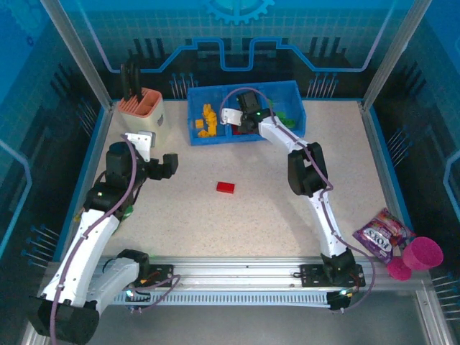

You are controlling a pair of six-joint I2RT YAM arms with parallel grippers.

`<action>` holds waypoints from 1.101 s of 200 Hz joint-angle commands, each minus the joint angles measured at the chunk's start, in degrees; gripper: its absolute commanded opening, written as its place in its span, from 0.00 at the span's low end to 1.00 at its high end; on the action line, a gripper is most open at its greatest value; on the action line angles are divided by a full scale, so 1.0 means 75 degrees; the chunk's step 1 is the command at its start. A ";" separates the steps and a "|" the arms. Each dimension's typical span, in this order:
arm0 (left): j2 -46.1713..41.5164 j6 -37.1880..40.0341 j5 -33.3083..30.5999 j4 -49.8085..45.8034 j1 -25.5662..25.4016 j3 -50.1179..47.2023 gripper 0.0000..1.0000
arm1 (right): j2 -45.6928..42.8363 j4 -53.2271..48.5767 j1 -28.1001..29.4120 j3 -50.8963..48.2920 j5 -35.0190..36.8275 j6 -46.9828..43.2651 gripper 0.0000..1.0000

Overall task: Sort the legos into containers by color
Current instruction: Place the lego in the container, then pick up the lego from the center of the table.

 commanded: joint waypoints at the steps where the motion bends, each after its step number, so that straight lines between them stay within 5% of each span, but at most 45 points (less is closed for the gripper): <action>1: -0.0035 -0.0030 0.0259 0.0137 0.0087 -0.0079 0.99 | -0.0506 0.0041 -0.0035 0.0029 -0.0141 0.0004 0.66; 64: -0.0018 -0.0145 0.0405 0.0206 0.0087 -0.0087 0.99 | -0.2065 -0.0156 0.0019 -0.0758 0.0042 0.0041 0.72; 99: -0.0111 -0.0166 0.0446 0.0276 0.0087 -0.0159 0.99 | -0.3328 -0.0919 0.0590 -0.1874 0.0334 0.1137 0.71; 122: -0.0204 -0.0192 0.0470 0.0344 0.0086 -0.0241 0.99 | -0.4129 -0.1519 0.1133 -0.2950 -0.0282 0.2117 0.71; 153: -0.0322 -0.0204 0.0489 0.0375 0.0087 -0.0290 0.99 | -0.5134 -0.1402 0.1772 -0.5011 -0.2288 0.2682 0.71; 220: -0.0358 -0.0168 0.0410 0.0412 0.0087 -0.0348 0.99 | -0.5150 -0.0599 0.2583 -0.6930 -0.2563 0.2825 0.84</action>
